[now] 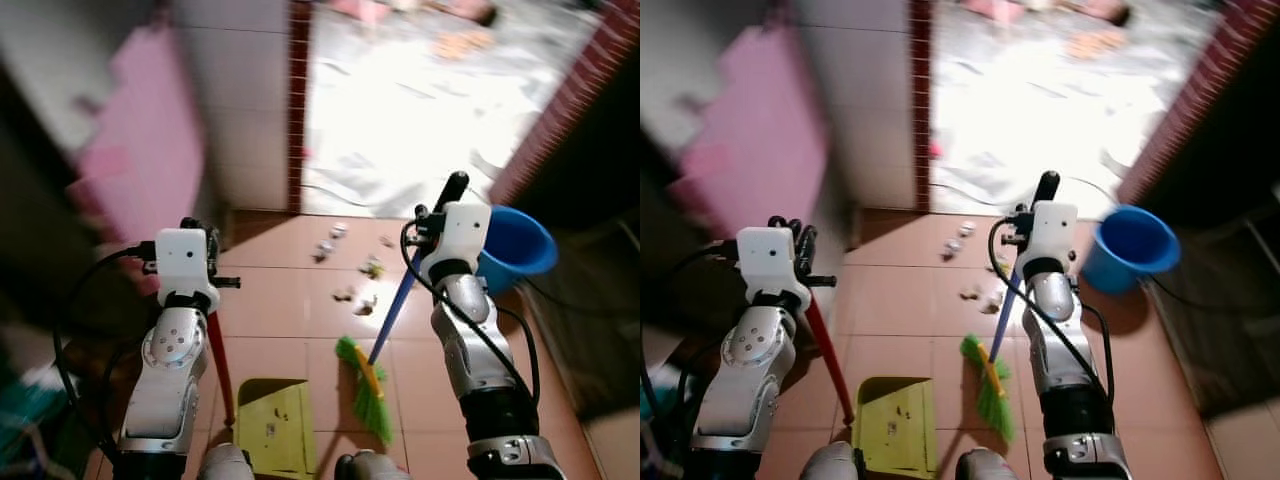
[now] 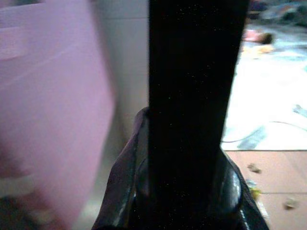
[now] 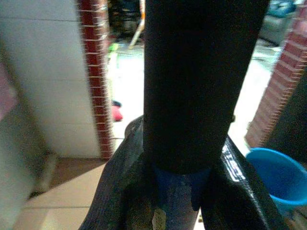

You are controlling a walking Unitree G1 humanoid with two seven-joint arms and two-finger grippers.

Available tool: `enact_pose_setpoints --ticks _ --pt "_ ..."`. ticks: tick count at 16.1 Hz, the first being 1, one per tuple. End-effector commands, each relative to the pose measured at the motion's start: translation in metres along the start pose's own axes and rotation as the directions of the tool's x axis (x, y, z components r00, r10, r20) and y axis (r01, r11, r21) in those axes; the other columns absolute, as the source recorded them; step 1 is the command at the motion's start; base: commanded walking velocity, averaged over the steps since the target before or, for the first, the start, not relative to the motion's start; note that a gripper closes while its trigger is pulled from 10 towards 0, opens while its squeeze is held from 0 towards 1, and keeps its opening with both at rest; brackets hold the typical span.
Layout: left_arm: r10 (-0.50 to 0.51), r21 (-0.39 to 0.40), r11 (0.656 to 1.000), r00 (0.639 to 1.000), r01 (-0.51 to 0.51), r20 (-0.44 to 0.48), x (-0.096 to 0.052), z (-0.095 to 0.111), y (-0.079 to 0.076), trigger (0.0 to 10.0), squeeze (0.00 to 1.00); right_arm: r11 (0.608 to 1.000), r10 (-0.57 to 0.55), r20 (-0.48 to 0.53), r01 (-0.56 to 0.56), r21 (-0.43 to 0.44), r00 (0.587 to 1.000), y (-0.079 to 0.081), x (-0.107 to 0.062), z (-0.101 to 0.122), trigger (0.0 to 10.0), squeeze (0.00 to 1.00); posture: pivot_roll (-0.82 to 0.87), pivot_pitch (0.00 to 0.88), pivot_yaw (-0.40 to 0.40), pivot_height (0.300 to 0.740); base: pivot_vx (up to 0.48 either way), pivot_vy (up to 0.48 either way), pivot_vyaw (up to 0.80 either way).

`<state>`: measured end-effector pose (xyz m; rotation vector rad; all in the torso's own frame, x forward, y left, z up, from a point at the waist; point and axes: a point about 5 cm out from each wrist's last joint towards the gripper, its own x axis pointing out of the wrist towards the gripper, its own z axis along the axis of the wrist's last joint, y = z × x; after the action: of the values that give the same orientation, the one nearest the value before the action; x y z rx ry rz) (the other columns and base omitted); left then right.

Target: Sweep floor

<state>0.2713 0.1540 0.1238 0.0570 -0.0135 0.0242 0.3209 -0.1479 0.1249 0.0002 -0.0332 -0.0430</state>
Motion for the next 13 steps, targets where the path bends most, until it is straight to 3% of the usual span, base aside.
enact_pose_setpoints --ticks 1,4,6,9,13 --pt "-0.017 -0.001 1.0 0.999 0.017 0.051 0.0036 0.0125 -0.0014 10.0 0.0 1.0 -0.012 0.038 0.012 -0.019 0.999 -0.0023 0.0053 0.0102 10.0 0.0 0.03 0.056 -0.035 0.74 0.0 0.0 -0.66" --pt "-0.022 -0.011 1.0 0.998 0.022 0.059 0.006 0.0148 -0.0024 10.0 0.0 0.998 -0.006 0.074 0.011 -0.057 0.997 0.0031 0.009 0.0179 10.0 0.0 0.03 0.055 -0.034 0.74 0.0 0.0 0.0" --pt "-0.034 -0.015 0.999 0.997 0.035 0.063 0.0067 0.0156 -0.0046 10.0 0.0 0.998 -0.007 0.076 0.012 -0.059 0.997 0.0047 0.0098 0.0185 10.0 0.0 0.03 0.055 -0.034 0.74 0.386 0.0 -0.23" --pt "-0.044 -0.021 0.999 0.997 0.045 0.064 0.0065 0.0158 -0.006 10.0 0.0 0.998 -0.008 0.075 0.012 -0.058 0.997 0.0058 0.0104 0.0178 10.0 0.0 0.03 0.055 -0.034 0.74 0.436 0.0 -0.76" --pt "-0.052 -0.025 0.998 0.996 0.054 0.068 0.0058 0.0171 -0.0069 10.0 0.0 0.998 -0.012 0.085 0.018 -0.064 0.996 0.0071 0.0113 0.0195 10.0 0.0 0.03 0.061 -0.031 0.74 0.472 0.0 0.0"
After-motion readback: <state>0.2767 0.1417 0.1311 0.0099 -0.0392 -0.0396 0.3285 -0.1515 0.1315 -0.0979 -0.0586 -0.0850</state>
